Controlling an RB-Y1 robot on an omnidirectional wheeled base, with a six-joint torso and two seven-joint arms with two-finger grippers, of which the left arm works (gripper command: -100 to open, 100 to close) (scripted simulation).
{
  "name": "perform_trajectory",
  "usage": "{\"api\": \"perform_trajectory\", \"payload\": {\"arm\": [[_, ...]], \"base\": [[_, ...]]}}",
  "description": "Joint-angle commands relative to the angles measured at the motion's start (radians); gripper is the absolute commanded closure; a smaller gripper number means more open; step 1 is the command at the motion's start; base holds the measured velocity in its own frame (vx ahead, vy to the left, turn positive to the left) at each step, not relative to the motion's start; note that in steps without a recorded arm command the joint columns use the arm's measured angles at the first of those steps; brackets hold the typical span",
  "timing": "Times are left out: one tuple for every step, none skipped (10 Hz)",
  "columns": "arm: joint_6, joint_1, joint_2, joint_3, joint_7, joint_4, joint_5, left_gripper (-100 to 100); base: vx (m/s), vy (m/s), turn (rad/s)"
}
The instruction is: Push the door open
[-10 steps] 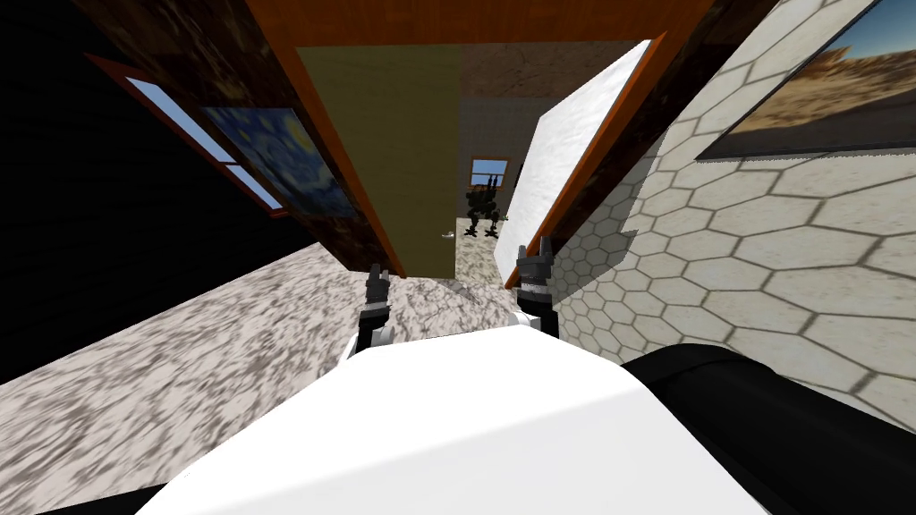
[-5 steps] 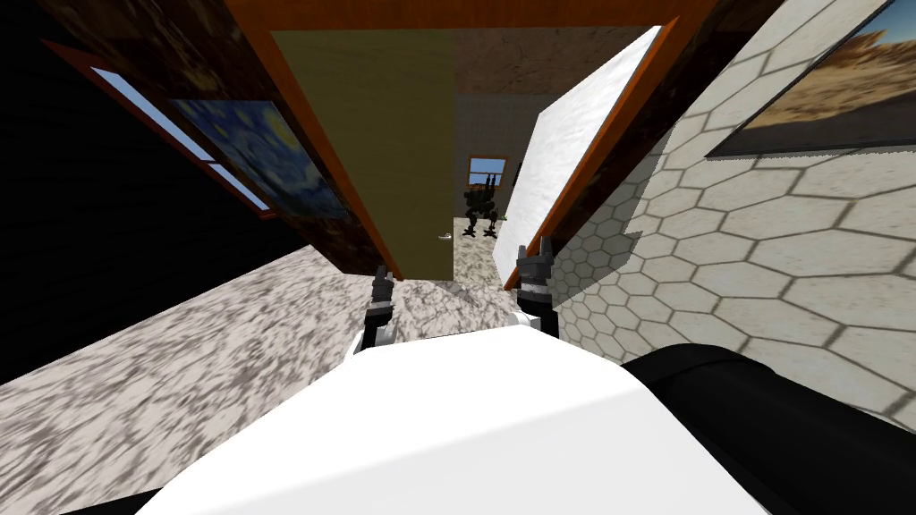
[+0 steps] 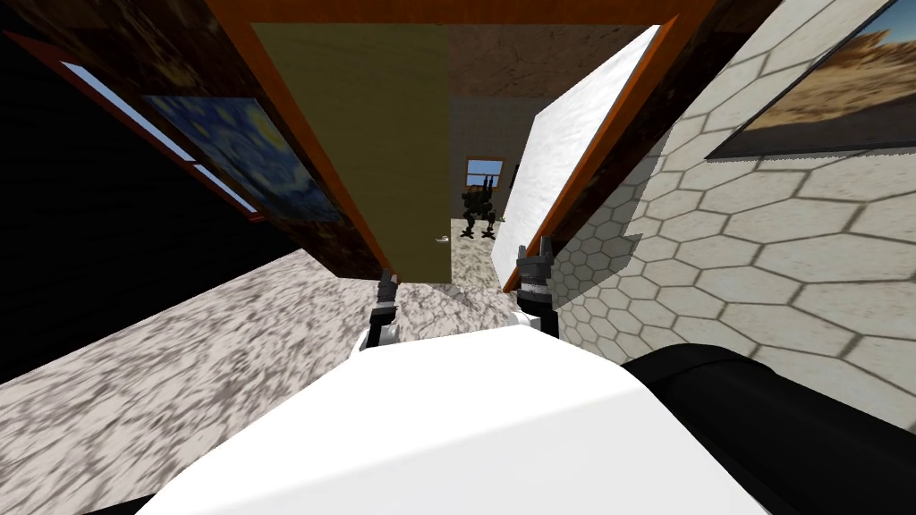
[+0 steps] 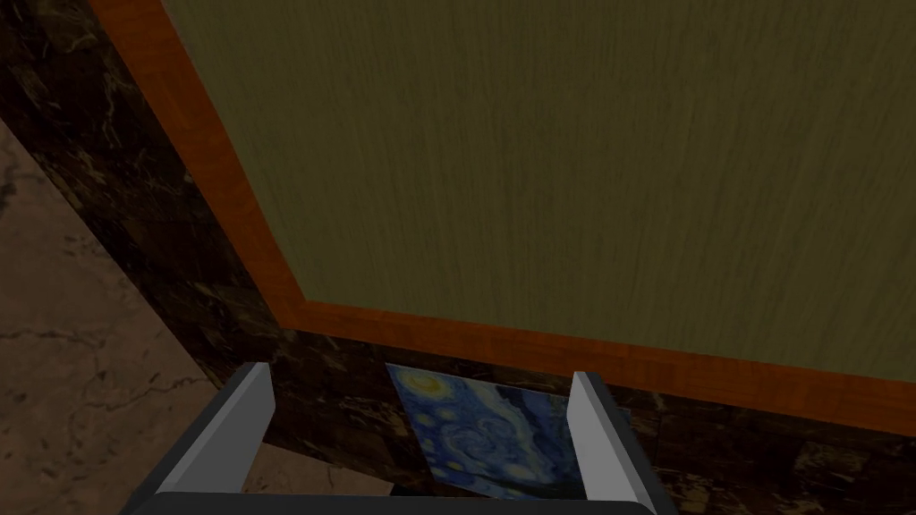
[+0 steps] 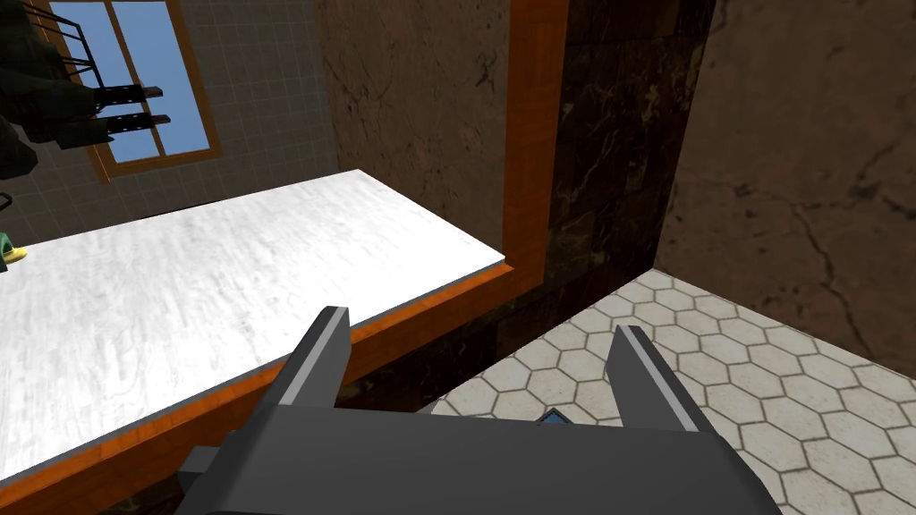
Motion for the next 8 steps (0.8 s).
{"api": "perform_trajectory", "payload": {"arm": [[-0.006,-0.025,0.002,0.001,0.009,0.05,-0.004,-100],[-0.01,-0.038,0.002,0.001,0.014,0.079,-0.006,-100],[-0.015,-0.052,0.003,0.001,0.02,0.112,-0.008,-100],[-0.019,-0.066,0.003,0.002,0.025,0.143,-0.01,-100],[-0.019,-0.066,0.003,0.002,0.025,0.144,-0.01,-100],[-0.024,-0.08,0.003,0.002,0.03,0.175,-0.013,-100],[-0.028,-0.093,0.004,0.002,0.035,0.204,-0.015,-100],[-0.032,-0.107,0.004,0.002,0.04,0.235,-0.017,-100]], "base": [[0.1,-0.045,-0.032],[0.1,-0.039,-0.035],[0.102,-0.038,-0.043],[0.101,-0.045,-0.032],[0.067,-0.022,-0.002],[0.058,-0.012,-0.019],[0.077,-0.027,-0.042],[0.087,-0.025,-0.041]]}}
